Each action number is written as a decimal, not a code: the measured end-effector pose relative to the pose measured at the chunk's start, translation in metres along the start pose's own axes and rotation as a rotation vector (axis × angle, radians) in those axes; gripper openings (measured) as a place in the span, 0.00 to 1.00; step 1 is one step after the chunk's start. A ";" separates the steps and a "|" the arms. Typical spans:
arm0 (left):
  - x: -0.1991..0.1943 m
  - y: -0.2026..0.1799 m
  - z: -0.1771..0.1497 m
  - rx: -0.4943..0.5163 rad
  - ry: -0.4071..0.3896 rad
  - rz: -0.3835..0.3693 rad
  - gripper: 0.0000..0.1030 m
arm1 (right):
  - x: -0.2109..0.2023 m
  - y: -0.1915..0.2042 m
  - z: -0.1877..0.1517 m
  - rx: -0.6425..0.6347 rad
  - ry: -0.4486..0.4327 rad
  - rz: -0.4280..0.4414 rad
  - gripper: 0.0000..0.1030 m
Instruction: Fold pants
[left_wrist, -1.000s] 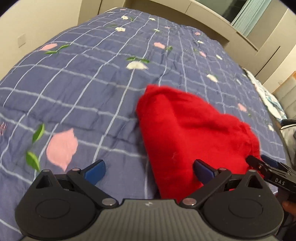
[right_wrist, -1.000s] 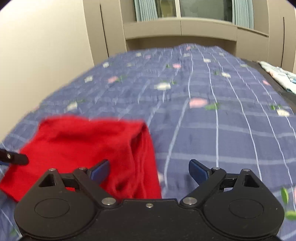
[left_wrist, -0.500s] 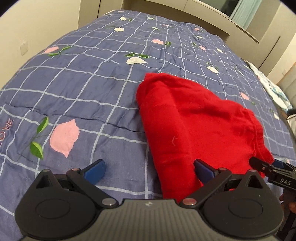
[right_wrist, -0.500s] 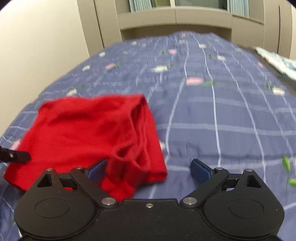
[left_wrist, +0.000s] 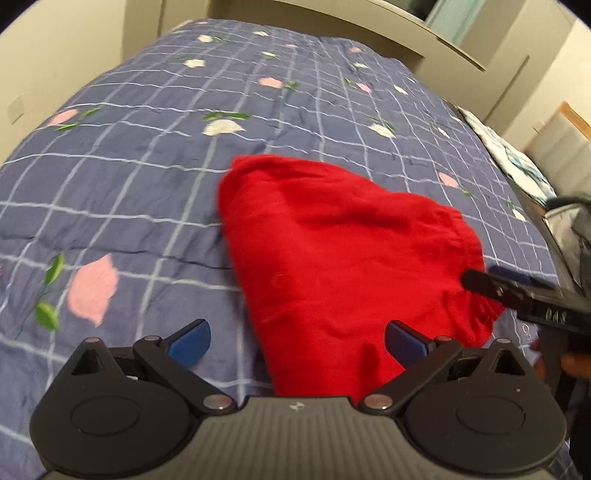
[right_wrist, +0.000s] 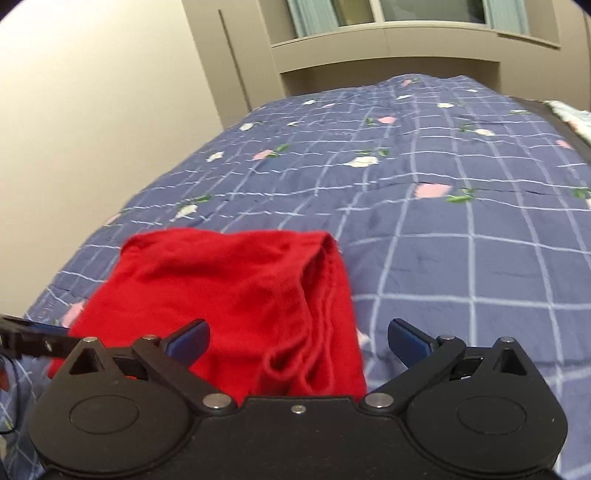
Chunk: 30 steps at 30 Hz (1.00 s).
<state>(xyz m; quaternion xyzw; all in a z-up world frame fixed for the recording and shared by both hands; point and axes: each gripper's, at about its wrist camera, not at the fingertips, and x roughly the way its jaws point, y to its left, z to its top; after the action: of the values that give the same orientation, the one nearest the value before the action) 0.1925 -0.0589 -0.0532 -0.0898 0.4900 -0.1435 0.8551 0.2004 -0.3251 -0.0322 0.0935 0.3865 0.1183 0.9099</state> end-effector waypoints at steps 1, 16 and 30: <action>0.004 -0.001 0.002 0.001 0.006 -0.003 1.00 | 0.005 -0.003 0.003 0.006 0.007 0.023 0.99; 0.029 0.015 0.021 -0.123 0.048 -0.072 0.91 | 0.027 -0.021 0.010 0.107 0.069 0.132 0.87; 0.019 0.015 0.023 -0.121 0.046 -0.042 0.46 | 0.009 -0.008 -0.001 0.149 0.048 0.023 0.33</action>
<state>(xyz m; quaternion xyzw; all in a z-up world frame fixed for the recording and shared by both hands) 0.2238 -0.0505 -0.0615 -0.1482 0.5152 -0.1338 0.8335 0.2067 -0.3300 -0.0413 0.1624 0.4148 0.1018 0.8895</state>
